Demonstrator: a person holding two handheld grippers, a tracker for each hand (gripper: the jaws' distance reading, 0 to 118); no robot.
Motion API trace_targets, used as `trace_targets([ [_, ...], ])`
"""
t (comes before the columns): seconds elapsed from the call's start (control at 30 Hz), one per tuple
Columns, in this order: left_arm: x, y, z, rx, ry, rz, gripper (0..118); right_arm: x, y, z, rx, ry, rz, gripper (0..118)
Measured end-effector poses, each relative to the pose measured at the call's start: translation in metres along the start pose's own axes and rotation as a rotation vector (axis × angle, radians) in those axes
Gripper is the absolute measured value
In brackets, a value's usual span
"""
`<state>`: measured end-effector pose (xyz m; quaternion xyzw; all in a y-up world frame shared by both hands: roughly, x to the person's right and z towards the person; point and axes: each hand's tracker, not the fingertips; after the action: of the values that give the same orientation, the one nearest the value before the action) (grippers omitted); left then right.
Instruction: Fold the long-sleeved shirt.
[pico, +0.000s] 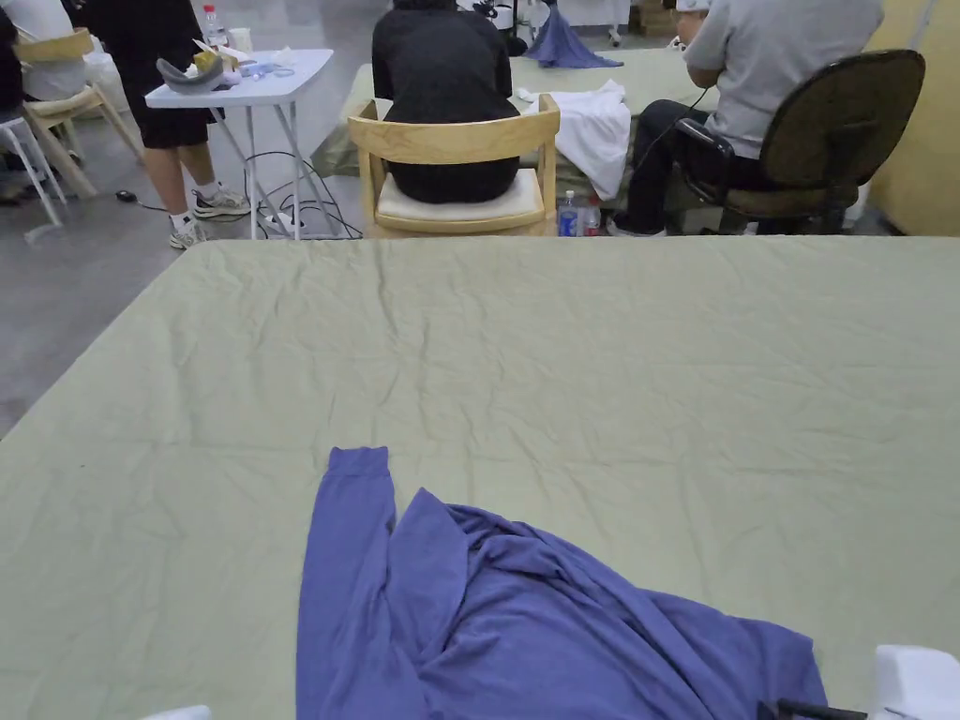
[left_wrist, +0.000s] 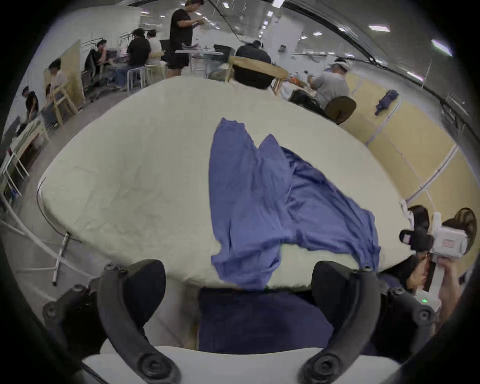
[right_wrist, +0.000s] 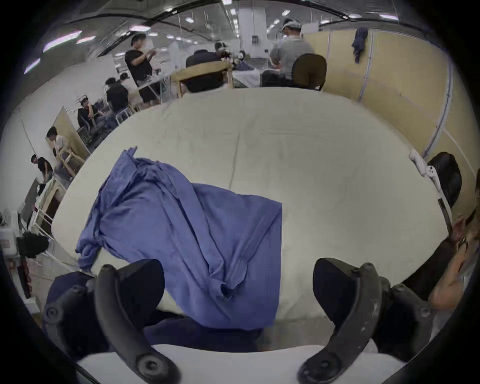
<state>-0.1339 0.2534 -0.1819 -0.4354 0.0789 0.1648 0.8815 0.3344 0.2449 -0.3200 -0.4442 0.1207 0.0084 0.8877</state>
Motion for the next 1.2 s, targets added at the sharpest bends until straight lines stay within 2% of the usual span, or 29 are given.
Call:
trace_targets([
  [0.03,0.004,0.001,-0.001,-0.069,0.020,-0.018,99,-0.002,0.000,0.004,0.001,0.028,0.001,71],
  [0.07,0.004,0.001,0.000,-0.089,0.003,-0.043,48,-0.005,0.001,0.005,0.005,0.031,0.009,8],
  [0.1,0.006,0.002,0.000,-0.062,-0.005,-0.041,0,-0.008,0.000,0.006,0.007,0.021,0.016,4],
  [0.17,0.003,0.007,-0.004,-0.039,0.039,-0.034,3,-0.011,-0.003,0.008,0.020,-0.006,0.027,3],
  [0.23,0.000,0.020,-0.014,-0.051,-0.013,-0.006,7,-0.010,-0.001,0.008,0.021,0.028,0.032,4],
  [0.27,-0.002,0.028,-0.020,-0.044,-0.022,0.022,34,-0.010,-0.001,0.008,0.022,0.036,0.019,4],
  [0.3,-0.005,0.033,-0.021,-0.033,-0.020,0.059,74,-0.009,-0.001,0.007,0.019,0.038,0.009,4],
  [0.37,-0.005,0.050,-0.039,-0.016,-0.004,0.074,99,-0.010,0.000,0.004,0.011,0.036,0.007,4],
  [0.4,-0.002,0.059,-0.051,-0.016,0.004,0.068,118,-0.010,-0.001,0.001,0.005,0.035,0.003,4],
  [0.43,0.005,0.069,-0.060,0.043,-0.013,0.078,117,-0.009,0.000,-0.004,-0.007,0.036,-0.005,4],
  [0.5,0.017,0.084,-0.089,0.036,0.035,0.023,114,-0.007,0.000,-0.012,-0.025,0.037,-0.027,4],
  [0.63,0.035,0.092,-0.155,-0.102,0.062,-0.099,112,-0.006,0.000,-0.031,-0.073,0.034,-0.052,4],
  [0.67,0.039,0.089,-0.166,-0.141,0.058,-0.126,103,-0.005,0.000,-0.035,-0.087,0.033,-0.053,4],
  [0.7,0.039,0.086,-0.177,-0.166,0.056,-0.159,83,-0.005,-0.001,-0.038,-0.105,0.028,-0.047,4],
  [0.73,0.041,0.085,-0.181,-0.170,0.084,-0.192,45,-0.005,0.000,-0.041,-0.126,0.016,-0.033,4],
  [0.77,0.043,0.084,-0.182,-0.166,0.109,-0.211,1,-0.005,0.000,-0.043,-0.143,0.004,-0.015,4],
  [0.87,0.039,0.090,-0.160,-0.092,0.027,-0.113,1,0.000,-0.002,-0.044,-0.147,0.002,0.016,4],
  [0.9,0.040,0.089,-0.149,-0.073,0.031,-0.120,1,0.004,-0.003,-0.043,-0.148,0.011,0.011,14],
  [0.93,0.043,0.090,-0.139,-0.047,0.036,-0.131,1,0.008,-0.004,-0.043,-0.149,0.031,-0.003,40],
  [0.97,0.045,0.091,-0.129,-0.027,0.033,-0.150,1,0.011,-0.005,-0.044,-0.154,0.040,-0.011,94],
  [1.0,0.046,0.090,-0.120,-0.016,0.019,-0.162,1,0.013,-0.007,-0.047,-0.162,0.043,-0.011,118],
  [1.07,0.047,0.087,-0.106,-0.013,-0.004,-0.153,1,0.015,-0.013,-0.048,-0.139,0.037,-0.004,113],
  [1.13,0.052,0.087,-0.094,-0.001,-0.020,-0.132,1,0.012,-0.019,-0.065,-0.199,0.037,0.059,114],
  [1.17,0.052,0.086,-0.090,0.004,-0.027,-0.118,1,0.011,-0.022,-0.072,-0.245,0.029,0.070,111],
  [1.2,0.053,0.085,-0.084,0.013,-0.035,-0.109,1,0.009,-0.026,-0.081,-0.307,0.012,0.086,93],
])
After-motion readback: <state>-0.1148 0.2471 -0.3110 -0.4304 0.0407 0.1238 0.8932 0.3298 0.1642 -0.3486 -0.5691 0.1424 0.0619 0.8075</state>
